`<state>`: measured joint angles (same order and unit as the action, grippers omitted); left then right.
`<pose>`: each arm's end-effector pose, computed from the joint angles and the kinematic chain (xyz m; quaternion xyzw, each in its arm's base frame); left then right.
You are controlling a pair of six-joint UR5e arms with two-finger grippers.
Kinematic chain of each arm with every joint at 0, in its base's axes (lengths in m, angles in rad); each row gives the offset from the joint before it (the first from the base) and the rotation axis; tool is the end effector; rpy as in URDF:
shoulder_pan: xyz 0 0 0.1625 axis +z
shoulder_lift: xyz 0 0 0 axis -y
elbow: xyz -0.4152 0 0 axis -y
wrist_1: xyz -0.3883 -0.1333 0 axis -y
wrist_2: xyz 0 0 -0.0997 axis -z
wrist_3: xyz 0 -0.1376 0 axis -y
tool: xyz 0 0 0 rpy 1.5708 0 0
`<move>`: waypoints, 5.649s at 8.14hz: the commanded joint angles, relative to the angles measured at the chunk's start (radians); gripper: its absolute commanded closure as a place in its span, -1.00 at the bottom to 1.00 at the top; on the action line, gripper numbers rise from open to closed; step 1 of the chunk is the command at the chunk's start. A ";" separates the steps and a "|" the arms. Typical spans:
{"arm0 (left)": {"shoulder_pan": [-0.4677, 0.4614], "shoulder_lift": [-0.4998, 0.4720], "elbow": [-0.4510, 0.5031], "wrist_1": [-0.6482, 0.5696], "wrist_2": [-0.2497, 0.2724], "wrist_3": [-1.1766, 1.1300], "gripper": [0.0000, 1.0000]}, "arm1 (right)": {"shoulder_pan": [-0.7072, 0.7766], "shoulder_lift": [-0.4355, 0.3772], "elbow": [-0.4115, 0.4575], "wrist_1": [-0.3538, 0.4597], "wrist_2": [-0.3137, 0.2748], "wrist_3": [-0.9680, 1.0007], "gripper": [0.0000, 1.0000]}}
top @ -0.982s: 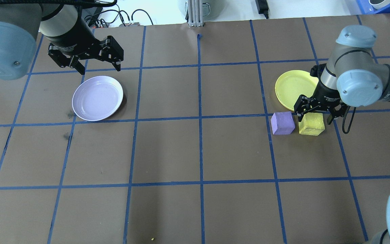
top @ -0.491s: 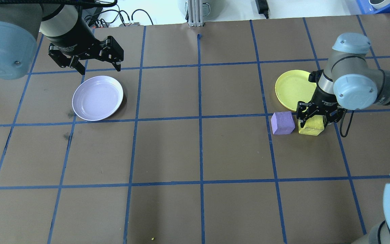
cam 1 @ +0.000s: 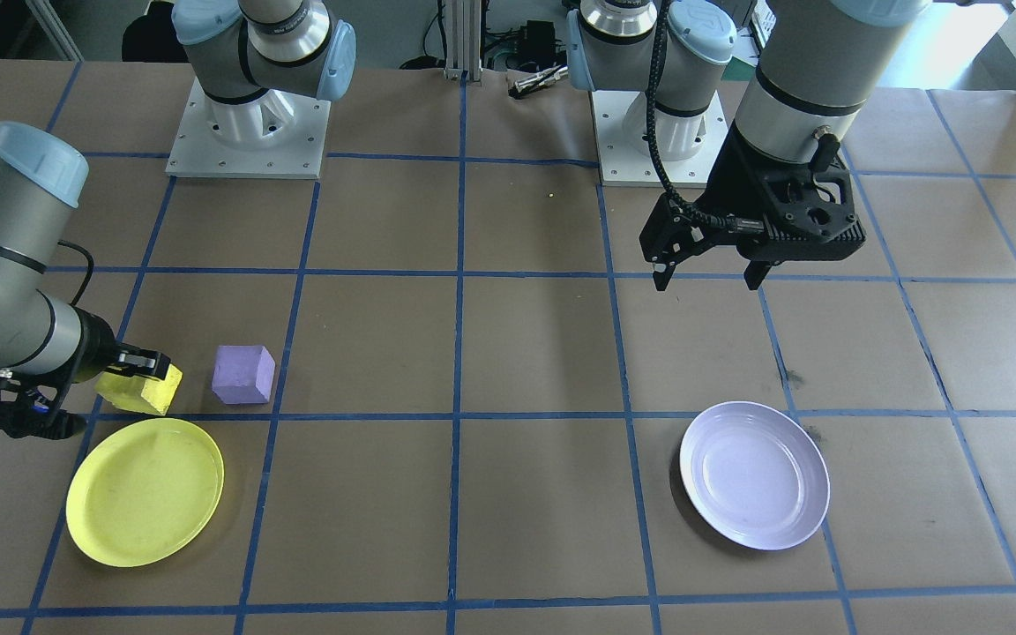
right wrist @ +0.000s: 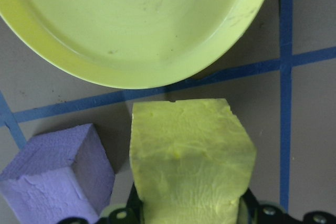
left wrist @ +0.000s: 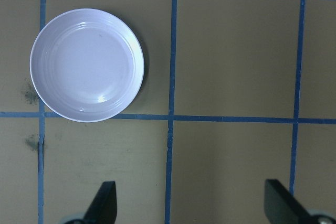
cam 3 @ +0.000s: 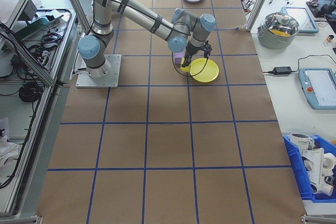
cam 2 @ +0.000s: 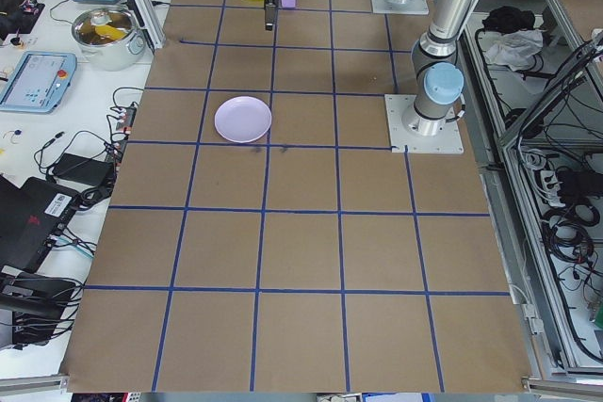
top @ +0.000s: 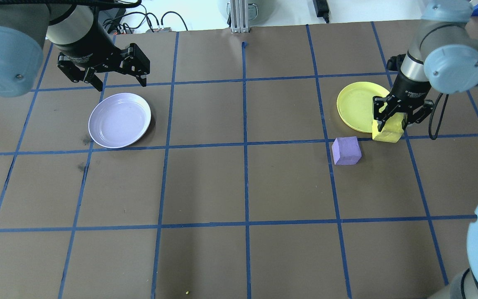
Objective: Sort blocks by color into plates
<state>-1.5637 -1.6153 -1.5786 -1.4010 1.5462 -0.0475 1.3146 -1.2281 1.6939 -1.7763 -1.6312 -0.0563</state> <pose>-0.1330 -0.5223 0.4321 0.0265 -0.9978 0.0584 0.0135 -0.0178 -0.5612 0.2208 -0.0950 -0.9865 -0.1328 0.0094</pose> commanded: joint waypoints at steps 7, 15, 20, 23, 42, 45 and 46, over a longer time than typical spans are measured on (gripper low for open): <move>0.004 0.000 0.000 0.000 0.000 0.000 -1.00 | 0.075 0.220 -0.217 -0.107 0.039 -0.033 -0.19; 0.004 -0.003 0.000 0.003 -0.002 0.003 -1.00 | 0.168 -0.008 0.083 -0.100 0.071 0.029 -1.00; 0.004 -0.003 -0.001 0.000 -0.002 0.003 -1.00 | 0.169 -0.004 0.227 -0.235 -0.019 0.001 0.57; 0.004 -0.003 -0.001 0.002 -0.002 0.003 -1.00 | 0.285 -0.048 0.150 -0.186 0.063 0.134 0.79; -0.056 -0.055 -0.116 0.010 -0.122 -0.135 -1.00 | 0.413 -0.305 -0.095 0.224 0.093 0.402 -1.00; -0.162 -0.130 -0.161 0.010 -0.124 -0.351 -1.00 | 0.410 -0.389 -0.106 0.248 0.096 0.392 -1.00; -0.195 -0.171 -0.162 0.008 -0.124 -0.359 -1.00 | 0.411 -0.396 -0.106 0.253 0.081 0.379 -1.00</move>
<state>-1.6923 -1.7202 -1.7277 -1.3923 1.4223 -0.3316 1.7257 -1.5940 1.5921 -1.5414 -1.5376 0.3378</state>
